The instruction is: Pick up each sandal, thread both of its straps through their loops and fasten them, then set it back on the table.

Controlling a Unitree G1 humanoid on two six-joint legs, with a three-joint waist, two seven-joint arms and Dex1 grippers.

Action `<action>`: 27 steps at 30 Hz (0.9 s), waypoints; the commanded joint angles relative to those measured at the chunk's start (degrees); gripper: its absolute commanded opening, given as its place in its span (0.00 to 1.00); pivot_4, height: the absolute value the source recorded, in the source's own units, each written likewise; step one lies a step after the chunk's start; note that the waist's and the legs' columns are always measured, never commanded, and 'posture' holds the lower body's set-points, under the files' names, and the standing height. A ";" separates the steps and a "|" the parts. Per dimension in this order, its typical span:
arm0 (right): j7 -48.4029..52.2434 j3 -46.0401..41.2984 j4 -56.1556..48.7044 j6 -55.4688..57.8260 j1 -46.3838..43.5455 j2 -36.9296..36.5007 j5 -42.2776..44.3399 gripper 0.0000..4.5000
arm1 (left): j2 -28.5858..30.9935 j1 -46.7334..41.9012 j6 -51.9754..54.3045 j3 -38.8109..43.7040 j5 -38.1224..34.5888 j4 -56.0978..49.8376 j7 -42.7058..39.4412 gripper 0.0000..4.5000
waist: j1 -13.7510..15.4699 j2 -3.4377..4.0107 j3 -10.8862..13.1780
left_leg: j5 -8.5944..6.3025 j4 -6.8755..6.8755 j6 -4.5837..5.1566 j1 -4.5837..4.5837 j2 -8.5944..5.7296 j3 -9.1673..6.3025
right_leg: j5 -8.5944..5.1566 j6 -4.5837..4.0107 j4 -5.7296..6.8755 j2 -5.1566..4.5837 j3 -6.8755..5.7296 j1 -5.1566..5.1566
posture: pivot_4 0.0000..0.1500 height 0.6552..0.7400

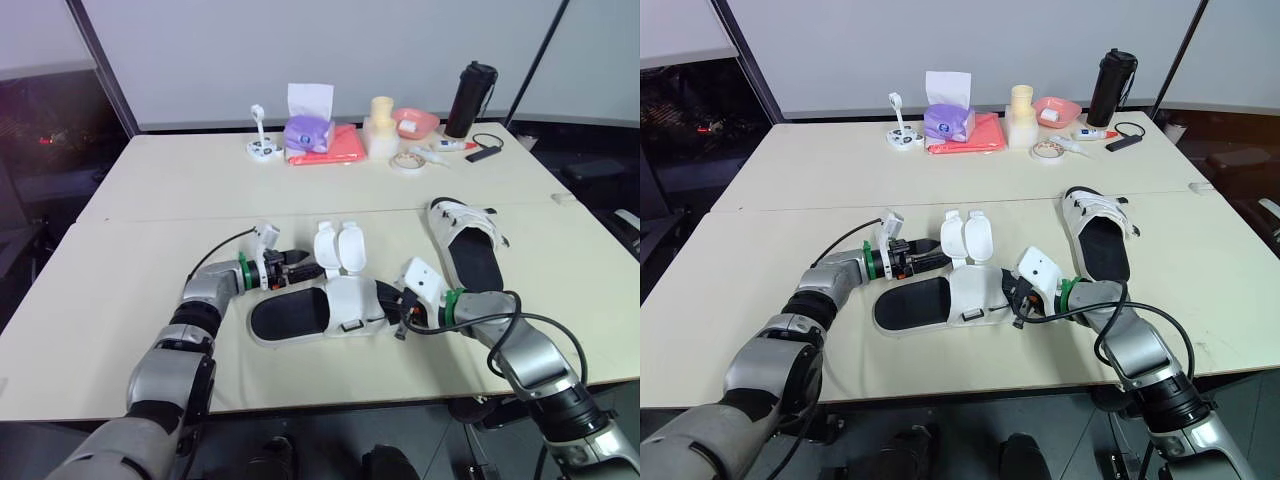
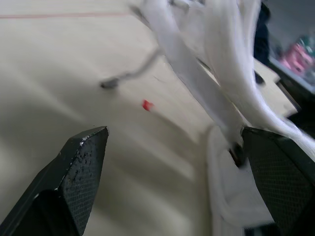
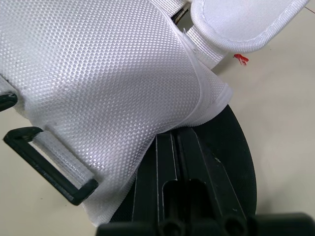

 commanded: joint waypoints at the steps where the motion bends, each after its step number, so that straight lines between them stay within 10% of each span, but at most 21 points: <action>1: -0.65 0.04 -1.15 0.55 0.63 0.33 -0.47 0.00 | 0.95 -0.74 -1.27 -0.15 1.11 -0.41 -2.24 0.99 | 0.02 0.00 0.00 | 0.00 0.00 0.00 0.00 0.00 0.00 | 0.00 0.00 0.00 0.00 0.00 0.00 | 1.00 1.00; 19: -1.72 -0.41 -2.33 1.41 1.41 0.29 -0.22 0.00 | -4.84 -1.49 -7.82 0.66 3.89 1.57 3.55 0.99 | 0.20 0.00 0.00 | 0.00 0.01 0.00 0.00 0.00 -0.01 | 0.00 0.00 -0.01 -0.02 -0.01 0.03 | 1.00 1.00; 27: -2.31 -0.68 -2.60 1.28 1.94 0.26 -0.26 0.00 | -6.23 -1.44 -6.57 1.41 2.68 0.32 1.07 0.20 | 0.18 0.00 0.00 | 0.00 0.02 0.00 0.00 -0.01 -0.01 | -0.01 0.01 -0.01 -0.02 -0.02 0.03 | 1.00 1.00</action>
